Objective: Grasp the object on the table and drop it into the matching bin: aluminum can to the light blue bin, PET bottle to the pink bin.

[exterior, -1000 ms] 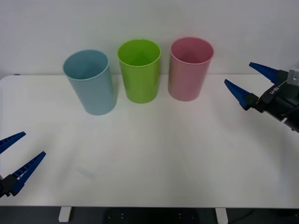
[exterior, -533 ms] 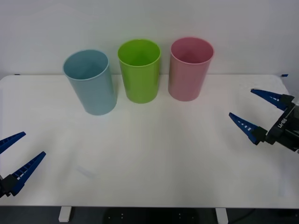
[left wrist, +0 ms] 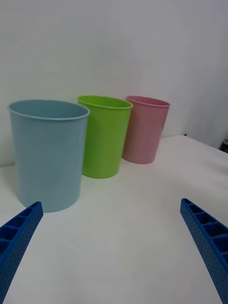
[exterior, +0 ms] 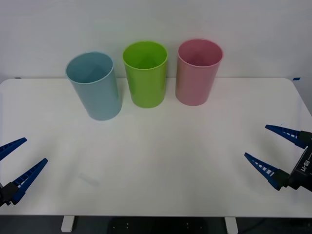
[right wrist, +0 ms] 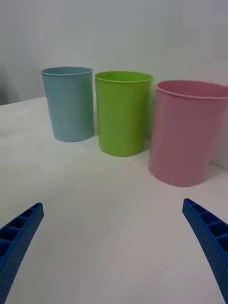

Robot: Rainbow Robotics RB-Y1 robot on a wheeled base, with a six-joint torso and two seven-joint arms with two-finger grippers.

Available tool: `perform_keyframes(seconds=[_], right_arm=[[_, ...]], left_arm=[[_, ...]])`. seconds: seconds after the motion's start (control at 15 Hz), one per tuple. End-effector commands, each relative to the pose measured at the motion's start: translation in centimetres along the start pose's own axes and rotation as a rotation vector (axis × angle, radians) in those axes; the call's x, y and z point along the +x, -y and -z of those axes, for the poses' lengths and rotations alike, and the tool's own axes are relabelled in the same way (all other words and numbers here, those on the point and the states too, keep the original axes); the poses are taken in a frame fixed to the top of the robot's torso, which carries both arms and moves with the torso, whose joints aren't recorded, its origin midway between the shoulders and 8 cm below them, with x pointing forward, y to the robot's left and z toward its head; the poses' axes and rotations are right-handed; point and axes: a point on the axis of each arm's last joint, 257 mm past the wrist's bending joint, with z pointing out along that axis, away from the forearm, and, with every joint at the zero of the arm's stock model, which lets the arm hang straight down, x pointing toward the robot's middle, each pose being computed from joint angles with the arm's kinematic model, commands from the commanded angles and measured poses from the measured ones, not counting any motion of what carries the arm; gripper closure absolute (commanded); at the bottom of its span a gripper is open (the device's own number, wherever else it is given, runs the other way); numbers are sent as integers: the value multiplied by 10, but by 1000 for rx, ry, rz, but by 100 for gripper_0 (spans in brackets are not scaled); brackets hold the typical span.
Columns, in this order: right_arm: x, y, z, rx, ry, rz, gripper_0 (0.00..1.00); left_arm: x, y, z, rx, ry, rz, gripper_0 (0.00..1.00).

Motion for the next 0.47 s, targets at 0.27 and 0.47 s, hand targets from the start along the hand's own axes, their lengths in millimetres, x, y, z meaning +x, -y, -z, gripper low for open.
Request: perform_keyframes(seconds=[0.27, 0.47], right_arm=[[8, -13, 7, -12, -11, -10, 0], [9, -13, 7, -15, -13, -11, 0]], left_arm=[[0, 0, 0, 0, 0, 0, 0], [0, 0, 0, 0, 0, 0, 0]])
